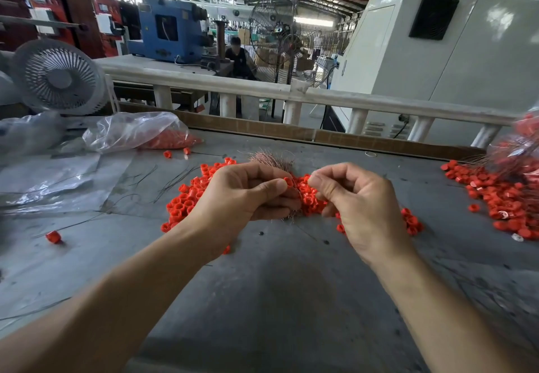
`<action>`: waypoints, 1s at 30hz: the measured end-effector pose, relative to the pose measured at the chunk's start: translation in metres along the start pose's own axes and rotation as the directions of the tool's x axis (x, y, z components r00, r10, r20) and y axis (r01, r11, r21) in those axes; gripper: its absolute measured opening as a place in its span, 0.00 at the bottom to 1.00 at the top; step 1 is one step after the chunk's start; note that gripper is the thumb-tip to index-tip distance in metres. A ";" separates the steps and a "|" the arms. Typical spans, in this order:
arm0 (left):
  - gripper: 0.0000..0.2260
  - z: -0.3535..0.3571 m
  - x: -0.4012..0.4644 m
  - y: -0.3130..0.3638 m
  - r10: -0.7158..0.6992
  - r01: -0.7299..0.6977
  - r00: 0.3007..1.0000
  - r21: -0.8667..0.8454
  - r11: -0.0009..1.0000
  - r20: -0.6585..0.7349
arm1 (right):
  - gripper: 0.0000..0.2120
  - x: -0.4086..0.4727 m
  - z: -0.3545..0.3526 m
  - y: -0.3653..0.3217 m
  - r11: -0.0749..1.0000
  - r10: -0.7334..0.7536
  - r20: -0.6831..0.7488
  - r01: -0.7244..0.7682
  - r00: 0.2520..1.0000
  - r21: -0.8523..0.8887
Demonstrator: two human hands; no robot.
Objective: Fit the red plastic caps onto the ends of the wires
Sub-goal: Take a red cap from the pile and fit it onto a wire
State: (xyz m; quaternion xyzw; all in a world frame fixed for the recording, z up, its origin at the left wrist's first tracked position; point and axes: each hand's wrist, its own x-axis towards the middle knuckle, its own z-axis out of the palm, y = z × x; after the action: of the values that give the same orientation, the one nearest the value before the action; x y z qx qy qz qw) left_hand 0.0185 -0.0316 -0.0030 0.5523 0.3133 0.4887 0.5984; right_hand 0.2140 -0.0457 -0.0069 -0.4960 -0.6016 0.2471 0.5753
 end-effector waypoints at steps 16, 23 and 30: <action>0.06 0.002 -0.002 0.000 0.014 -0.017 0.999 0.054 0.998 0.047 | 0.08 -0.010 0.010 -0.009 0.996 -0.084 0.044 0.085 0.996 -0.017; 0.06 0.002 -0.002 -0.001 0.051 -0.056 0.997 0.081 0.995 0.053 | 0.06 -0.012 0.011 -0.011 0.973 -0.192 0.052 0.197 0.980 -0.121; 0.07 0.002 -0.001 -0.003 0.064 -0.069 0.997 0.103 0.992 0.053 | 0.04 -0.010 0.011 -0.012 0.939 -0.287 0.069 0.295 0.955 -0.177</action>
State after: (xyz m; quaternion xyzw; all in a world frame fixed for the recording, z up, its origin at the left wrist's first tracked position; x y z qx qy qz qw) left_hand 0.0205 -0.0329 -0.0061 0.6049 0.3049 0.4774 0.5597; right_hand 0.1982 -0.0564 -0.0035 -0.4479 -0.7006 0.1124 0.5441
